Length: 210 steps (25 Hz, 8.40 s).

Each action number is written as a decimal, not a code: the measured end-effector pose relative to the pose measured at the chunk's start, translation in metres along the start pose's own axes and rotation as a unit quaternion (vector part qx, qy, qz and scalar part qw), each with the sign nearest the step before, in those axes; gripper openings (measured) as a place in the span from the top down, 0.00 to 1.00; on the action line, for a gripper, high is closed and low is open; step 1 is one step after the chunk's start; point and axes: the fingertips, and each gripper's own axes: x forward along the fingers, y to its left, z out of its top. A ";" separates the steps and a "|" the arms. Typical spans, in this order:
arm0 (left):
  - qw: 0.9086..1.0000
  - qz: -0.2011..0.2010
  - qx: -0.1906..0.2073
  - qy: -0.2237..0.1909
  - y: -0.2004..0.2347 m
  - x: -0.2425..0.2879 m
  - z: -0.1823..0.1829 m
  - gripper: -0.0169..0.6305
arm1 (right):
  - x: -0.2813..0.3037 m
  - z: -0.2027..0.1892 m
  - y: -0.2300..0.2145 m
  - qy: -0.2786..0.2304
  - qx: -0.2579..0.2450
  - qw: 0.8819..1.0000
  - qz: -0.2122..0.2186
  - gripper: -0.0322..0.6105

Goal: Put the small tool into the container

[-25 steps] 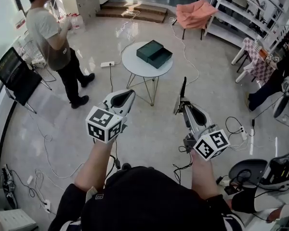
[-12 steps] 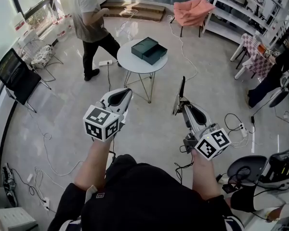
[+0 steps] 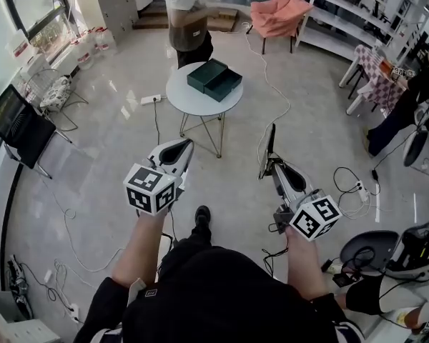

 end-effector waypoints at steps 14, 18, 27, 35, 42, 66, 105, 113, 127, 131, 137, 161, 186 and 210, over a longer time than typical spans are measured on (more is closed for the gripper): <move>0.999 -0.037 -0.038 0.009 0.115 0.134 0.002 0.97 | 0.137 0.001 -0.086 0.046 -0.001 0.998 -0.034 0.88; 0.998 -0.037 -0.048 0.011 0.151 0.153 0.002 0.96 | 0.179 0.001 -0.094 0.056 -0.001 0.998 -0.031 0.88; 0.998 -0.032 -0.055 0.021 0.200 0.189 0.000 0.96 | 0.222 -0.002 -0.130 0.061 0.012 0.997 -0.041 0.88; 0.997 -0.019 -0.064 0.042 0.219 0.253 -0.003 0.96 | 0.255 -0.003 -0.207 0.069 0.038 0.996 -0.040 0.88; 0.995 0.025 -0.079 0.050 0.236 0.329 0.024 0.96 | 0.309 0.019 -0.289 0.092 0.048 0.995 0.008 0.88; 0.983 0.131 -0.121 0.048 0.339 0.428 0.026 0.96 | 0.505 -0.026 -0.366 0.223 0.028 0.961 0.161 0.88; 0.891 0.342 -0.290 0.079 0.362 0.373 -0.069 0.96 | 0.560 -0.289 -0.378 0.563 -0.317 0.615 0.452 0.88; 0.886 0.342 -0.300 0.088 0.356 0.365 -0.080 0.97 | 0.569 -0.315 -0.388 0.557 -0.382 0.593 0.439 0.88; 0.885 0.324 -0.317 0.109 0.339 0.357 -0.103 0.96 | 0.563 -0.341 -0.392 0.548 -0.400 0.606 0.415 0.83; 0.889 0.317 -0.313 0.104 0.342 0.356 -0.100 0.96 | 0.553 -0.336 -0.388 0.556 -0.378 0.613 0.415 0.81; 0.899 0.300 -0.303 0.096 0.347 0.354 -0.093 0.96 | 0.548 -0.323 -0.386 0.561 -0.357 0.632 0.397 0.80; 0.969 0.180 -0.157 0.062 0.385 0.355 -0.024 0.96 | 0.591 -0.159 -0.344 0.421 -0.302 0.824 0.229 0.85; 0.976 0.207 -0.062 -0.007 0.431 0.386 0.114 0.96 | 0.630 0.095 -0.350 0.167 -0.192 0.935 0.246 0.93; 0.968 0.240 -0.045 -0.060 0.419 0.393 0.157 0.97 | 0.599 0.177 -0.360 -0.021 -0.127 0.970 0.206 0.94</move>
